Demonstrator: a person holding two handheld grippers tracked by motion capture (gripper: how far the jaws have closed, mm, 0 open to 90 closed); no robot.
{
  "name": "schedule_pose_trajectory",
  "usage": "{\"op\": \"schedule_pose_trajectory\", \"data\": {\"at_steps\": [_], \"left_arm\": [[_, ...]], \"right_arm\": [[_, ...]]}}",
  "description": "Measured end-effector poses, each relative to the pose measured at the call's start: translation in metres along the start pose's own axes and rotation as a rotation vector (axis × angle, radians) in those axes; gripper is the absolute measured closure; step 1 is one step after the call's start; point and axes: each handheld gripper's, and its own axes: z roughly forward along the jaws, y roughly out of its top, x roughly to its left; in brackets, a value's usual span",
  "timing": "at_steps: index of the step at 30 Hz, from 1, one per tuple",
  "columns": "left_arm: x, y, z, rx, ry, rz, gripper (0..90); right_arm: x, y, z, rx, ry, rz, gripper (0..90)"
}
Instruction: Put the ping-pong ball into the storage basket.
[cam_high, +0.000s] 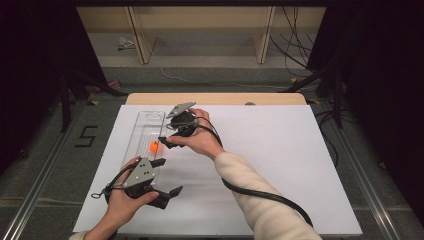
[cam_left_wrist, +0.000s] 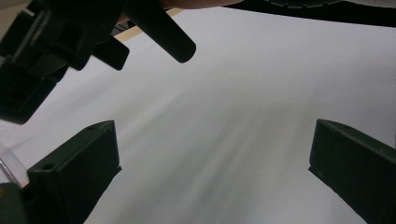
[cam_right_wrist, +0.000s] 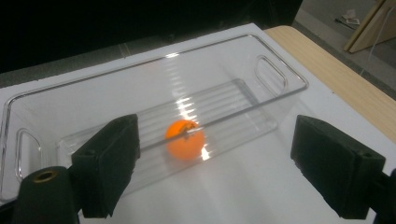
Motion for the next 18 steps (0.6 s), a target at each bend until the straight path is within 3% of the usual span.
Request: {"op": "schedule_pose_trajectory", "data": {"at_steps": [18], "left_arm": [[0.0, 0.0, 0.0, 0.001, 0.002, -0.001, 1.0]], "right_arm": [[-0.014, -0.031, -0.035, -0.008, -0.036, 0.037, 16.8]]}}
